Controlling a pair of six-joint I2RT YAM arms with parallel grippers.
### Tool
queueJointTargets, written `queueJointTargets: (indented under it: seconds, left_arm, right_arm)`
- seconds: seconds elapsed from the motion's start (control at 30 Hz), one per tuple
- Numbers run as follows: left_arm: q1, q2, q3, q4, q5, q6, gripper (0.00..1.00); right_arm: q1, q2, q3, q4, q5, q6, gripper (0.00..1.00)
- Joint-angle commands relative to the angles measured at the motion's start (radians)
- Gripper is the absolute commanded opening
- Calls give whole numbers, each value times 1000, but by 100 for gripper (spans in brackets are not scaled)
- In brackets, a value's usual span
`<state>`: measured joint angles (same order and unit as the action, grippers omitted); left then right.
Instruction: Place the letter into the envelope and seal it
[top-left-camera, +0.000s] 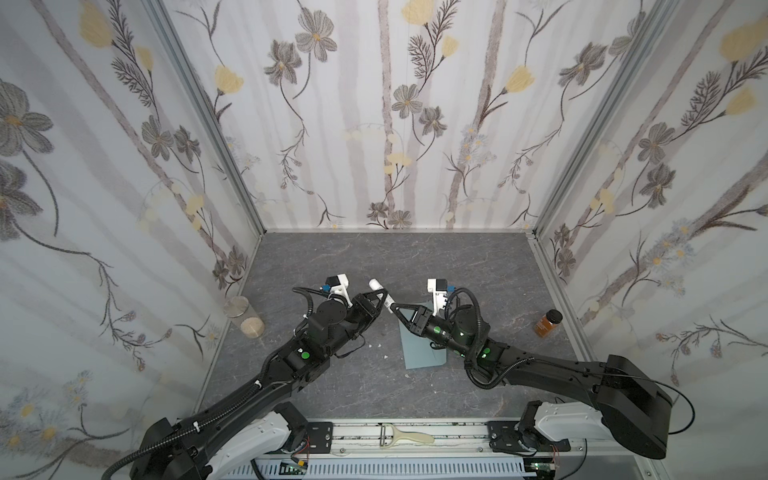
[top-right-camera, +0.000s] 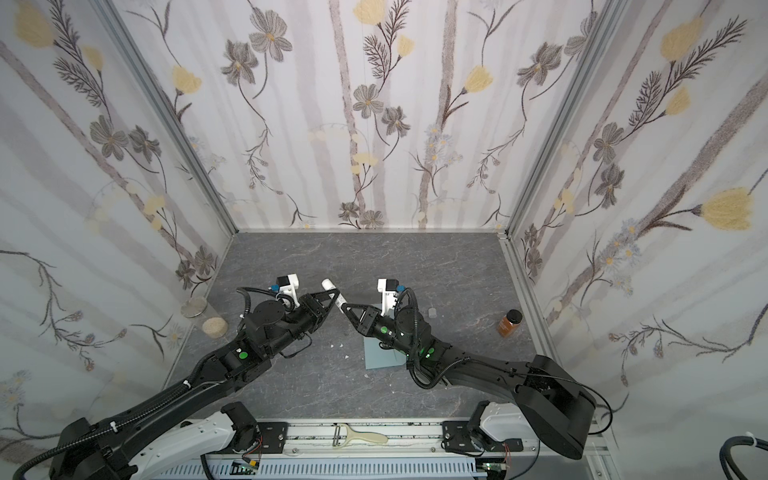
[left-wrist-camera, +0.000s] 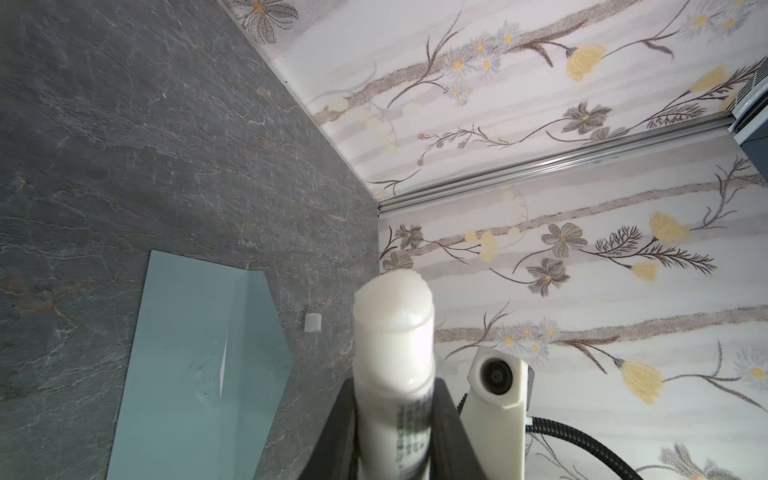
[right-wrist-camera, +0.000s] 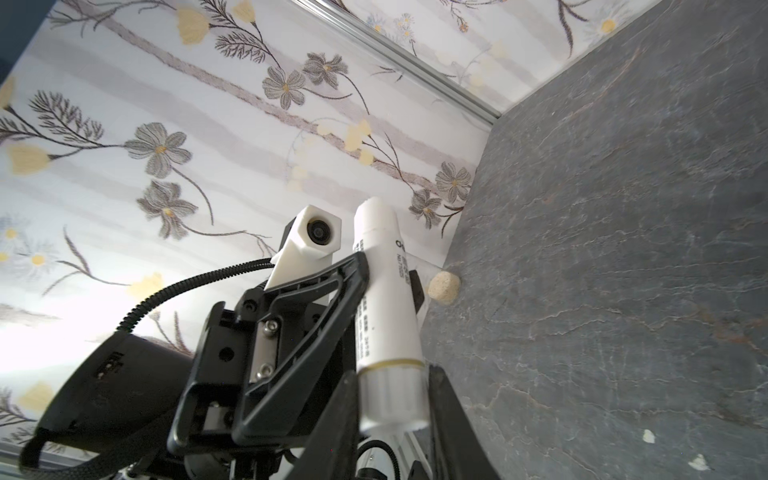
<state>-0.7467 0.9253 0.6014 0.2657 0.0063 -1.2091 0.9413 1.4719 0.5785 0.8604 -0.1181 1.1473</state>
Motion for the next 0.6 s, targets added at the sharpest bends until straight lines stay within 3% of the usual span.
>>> queueJointTargets:
  seconds: [0.0, 0.23, 0.57]
  left_arm:
    - [-11, -18, -6, 124, 74, -15, 0]
    - [-12, -41, -18, 133, 61, -12, 0]
    - [-15, -63, -32, 155, 59, -9, 0]
  right_arm:
    - [-10, 29, -12, 139, -26, 150, 27]
    - [-20, 65, -30, 224, -64, 256, 27]
    - [-27, 232, -90, 564, -104, 465, 27]
